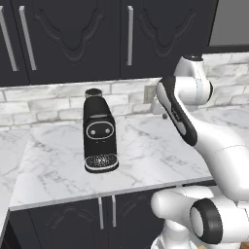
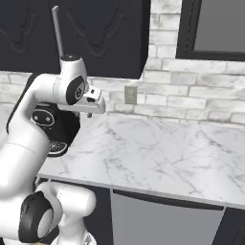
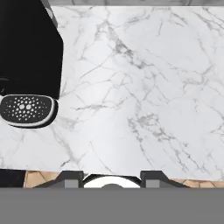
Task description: Open the cabinet and move the ladle to the pot. Then close the cabinet.
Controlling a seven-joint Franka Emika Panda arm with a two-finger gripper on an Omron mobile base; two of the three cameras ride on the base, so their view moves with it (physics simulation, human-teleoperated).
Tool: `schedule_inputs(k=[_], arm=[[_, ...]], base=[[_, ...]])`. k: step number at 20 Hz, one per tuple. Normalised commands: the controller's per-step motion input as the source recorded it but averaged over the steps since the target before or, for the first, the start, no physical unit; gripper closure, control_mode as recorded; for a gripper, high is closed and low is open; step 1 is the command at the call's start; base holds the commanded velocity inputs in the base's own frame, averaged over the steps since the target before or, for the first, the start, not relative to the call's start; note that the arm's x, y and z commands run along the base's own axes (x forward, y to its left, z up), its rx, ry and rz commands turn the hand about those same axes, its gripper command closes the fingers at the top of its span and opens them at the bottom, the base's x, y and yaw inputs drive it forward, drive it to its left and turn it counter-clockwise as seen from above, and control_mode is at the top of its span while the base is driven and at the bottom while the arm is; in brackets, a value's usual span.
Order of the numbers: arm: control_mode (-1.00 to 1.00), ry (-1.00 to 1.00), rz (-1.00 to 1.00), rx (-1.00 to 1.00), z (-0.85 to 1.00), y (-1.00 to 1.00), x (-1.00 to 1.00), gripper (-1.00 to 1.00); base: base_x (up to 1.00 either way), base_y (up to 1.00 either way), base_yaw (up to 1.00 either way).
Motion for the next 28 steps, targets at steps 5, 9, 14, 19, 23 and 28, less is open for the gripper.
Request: schedule_inputs(k=[5, 9, 14, 19, 23, 28], arm=[[-1.0, -0.09, 0.0, 0.0, 0.01, 0.0, -0.11, -1.0], [-1.0, -0.2, 0.0, 0.0, 0.14, 0.0, -0.17, -1.0], [-1.0, -0.22, 0.0, 0.0, 0.33, 0.08, -0.14, -1.0], [-1.0, -0.18, 0.0, 0.0, 0.48, 0.22, -0.09, -1.0], [-1.0, -0.13, 0.0, 0.0, 0.55, 0.34, -0.04, -1.0], [-1.0, -0.12, 0.0, 0.0, 0.57, 0.38, -0.01, -1.0]], base=[[0.0, 0.0, 0.0], [0.0, 0.0, 0.0], [0.0, 0.0, 0.0], [0.0, 0.0, 0.0], [0.0, 0.0, 0.0], [0.0, 0.0, 0.0]])
